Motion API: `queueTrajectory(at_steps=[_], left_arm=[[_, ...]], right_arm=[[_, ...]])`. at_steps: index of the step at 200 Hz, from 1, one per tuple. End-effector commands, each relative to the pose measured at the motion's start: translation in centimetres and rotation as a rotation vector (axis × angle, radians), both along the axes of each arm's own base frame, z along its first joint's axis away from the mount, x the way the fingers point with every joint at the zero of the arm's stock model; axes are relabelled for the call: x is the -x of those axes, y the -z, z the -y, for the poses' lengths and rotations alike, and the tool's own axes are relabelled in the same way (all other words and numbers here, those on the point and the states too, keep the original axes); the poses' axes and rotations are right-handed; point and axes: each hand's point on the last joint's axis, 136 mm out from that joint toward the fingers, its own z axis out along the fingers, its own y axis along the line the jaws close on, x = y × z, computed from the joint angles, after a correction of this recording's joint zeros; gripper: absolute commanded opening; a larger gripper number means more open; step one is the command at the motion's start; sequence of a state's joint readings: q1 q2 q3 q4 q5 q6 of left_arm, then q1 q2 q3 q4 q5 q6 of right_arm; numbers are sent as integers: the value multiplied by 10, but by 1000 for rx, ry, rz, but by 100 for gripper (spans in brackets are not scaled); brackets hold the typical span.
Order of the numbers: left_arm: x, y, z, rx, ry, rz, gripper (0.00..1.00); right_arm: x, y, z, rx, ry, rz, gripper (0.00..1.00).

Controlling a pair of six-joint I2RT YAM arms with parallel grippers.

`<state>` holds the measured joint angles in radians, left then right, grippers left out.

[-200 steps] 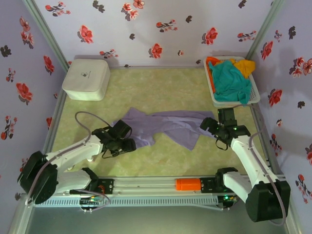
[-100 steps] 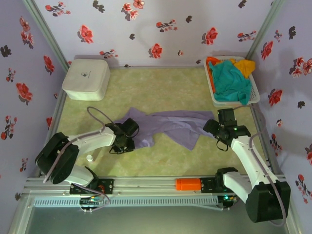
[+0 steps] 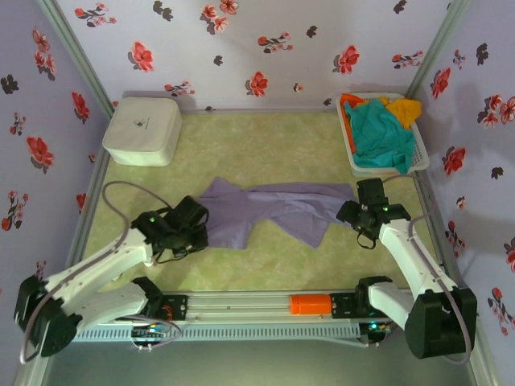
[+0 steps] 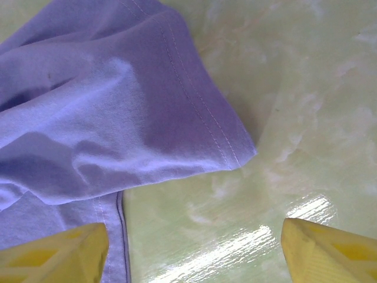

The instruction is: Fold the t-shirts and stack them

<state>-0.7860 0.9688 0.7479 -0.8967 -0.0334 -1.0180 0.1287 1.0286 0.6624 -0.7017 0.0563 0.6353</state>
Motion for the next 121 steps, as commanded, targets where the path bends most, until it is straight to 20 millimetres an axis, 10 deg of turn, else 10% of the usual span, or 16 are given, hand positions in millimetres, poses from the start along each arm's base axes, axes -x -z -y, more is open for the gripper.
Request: queueTrajectory(at_steps=[1,36,57,121], left_arm=[[34,9,-36,-68,-88,-86,0],[58,15,-61,-65,-178,-119,1],[62,27,-66,-90,-193,-135,23],[30,16,-51,-139,-122,-60,45]], right_arm=[[3,10,1,-1,-5,-29,77],[5,21,1,0,12,-66,76],[5,29,-1,-11,9,-78,75],[9,48,-11,-71,4,-127,61]])
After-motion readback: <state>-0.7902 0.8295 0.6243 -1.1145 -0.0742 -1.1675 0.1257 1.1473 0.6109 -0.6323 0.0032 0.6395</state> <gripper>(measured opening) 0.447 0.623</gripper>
